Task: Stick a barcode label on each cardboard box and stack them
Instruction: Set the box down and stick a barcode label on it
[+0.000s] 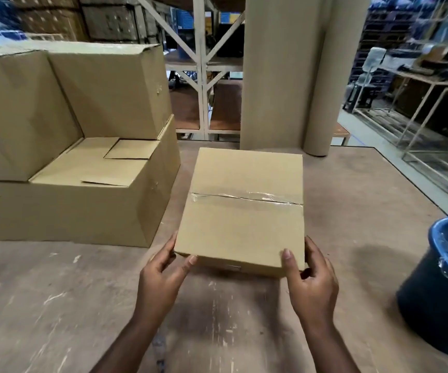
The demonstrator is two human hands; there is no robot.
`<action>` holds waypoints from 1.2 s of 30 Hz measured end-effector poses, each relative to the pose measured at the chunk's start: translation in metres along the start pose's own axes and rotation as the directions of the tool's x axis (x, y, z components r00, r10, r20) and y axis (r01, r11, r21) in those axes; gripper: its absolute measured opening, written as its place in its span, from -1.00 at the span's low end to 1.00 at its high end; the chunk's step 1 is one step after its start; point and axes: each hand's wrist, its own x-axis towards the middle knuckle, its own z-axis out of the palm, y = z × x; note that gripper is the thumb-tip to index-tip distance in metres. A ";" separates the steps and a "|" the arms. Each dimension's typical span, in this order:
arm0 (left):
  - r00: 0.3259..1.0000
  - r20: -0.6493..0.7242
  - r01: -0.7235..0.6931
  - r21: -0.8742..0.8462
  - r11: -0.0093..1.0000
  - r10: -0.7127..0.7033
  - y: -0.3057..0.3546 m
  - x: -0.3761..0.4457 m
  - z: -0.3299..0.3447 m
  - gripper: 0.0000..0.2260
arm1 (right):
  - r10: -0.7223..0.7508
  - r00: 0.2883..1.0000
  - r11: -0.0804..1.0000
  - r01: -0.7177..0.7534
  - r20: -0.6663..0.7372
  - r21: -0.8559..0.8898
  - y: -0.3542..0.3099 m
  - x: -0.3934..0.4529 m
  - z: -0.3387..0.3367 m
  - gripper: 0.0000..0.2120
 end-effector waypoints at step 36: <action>0.990 0.045 0.139 -0.068 0.988 -0.136 0.034 -0.002 0.010 -0.55 | 0.184 0.982 0.975 -0.188 0.043 0.116 -0.016 -0.015 -0.010 -0.37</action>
